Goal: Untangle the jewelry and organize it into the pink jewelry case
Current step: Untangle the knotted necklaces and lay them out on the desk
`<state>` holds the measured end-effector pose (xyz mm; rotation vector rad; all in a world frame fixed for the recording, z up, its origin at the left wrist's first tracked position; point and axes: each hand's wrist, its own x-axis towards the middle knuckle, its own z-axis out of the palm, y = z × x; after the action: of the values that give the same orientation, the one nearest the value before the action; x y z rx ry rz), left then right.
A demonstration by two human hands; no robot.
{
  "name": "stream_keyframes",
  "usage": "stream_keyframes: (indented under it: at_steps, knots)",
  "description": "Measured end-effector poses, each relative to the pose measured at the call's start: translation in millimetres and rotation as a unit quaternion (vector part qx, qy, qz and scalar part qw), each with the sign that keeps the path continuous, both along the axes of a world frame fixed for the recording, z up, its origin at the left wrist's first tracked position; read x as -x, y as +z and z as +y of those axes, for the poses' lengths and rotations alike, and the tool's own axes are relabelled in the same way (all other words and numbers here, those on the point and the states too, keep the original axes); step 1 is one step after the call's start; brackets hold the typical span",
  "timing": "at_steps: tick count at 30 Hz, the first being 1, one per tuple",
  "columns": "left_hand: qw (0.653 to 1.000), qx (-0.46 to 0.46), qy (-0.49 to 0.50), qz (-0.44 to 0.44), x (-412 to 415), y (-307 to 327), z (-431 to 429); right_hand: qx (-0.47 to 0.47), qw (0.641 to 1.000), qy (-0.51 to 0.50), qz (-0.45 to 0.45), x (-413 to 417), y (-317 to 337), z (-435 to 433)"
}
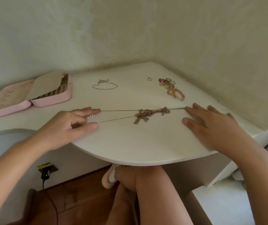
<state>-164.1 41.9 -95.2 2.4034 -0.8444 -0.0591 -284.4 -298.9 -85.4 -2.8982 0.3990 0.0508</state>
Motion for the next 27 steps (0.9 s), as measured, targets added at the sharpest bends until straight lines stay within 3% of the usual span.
stream_keyframes:
  at_steps: [3,5,9,12,17,21,24,27]
  knots:
    - [0.999,0.038,0.017,-0.015,1,-2,-1,0.038,0.999,-0.011,-0.002,-8,-3,9]
    - [0.998,0.049,0.03,-0.036,6,-3,-9,0.053,0.996,0.001,-0.065,-15,-6,15]
    - [0.989,0.077,0.045,-0.119,16,-3,-40,-0.079,0.964,0.104,-0.23,-32,1,35]
    - [0.987,0.11,0.021,-0.117,14,0,-72,-0.081,0.964,0.188,-0.168,-57,8,45]
    - [0.986,0.156,0.014,0.056,-12,12,-122,-0.092,0.96,0.257,-0.058,-92,34,42]
    - [0.96,0.151,-0.033,0.235,-30,22,-131,-0.123,0.956,0.268,0.006,-105,41,36]
    - [0.948,0.146,-0.054,0.279,-40,25,-127,-0.205,0.941,0.269,0.017,-110,38,31]
    - [0.953,0.151,-0.027,0.262,-41,23,-127,-0.331,0.906,0.264,-0.002,-118,39,30]
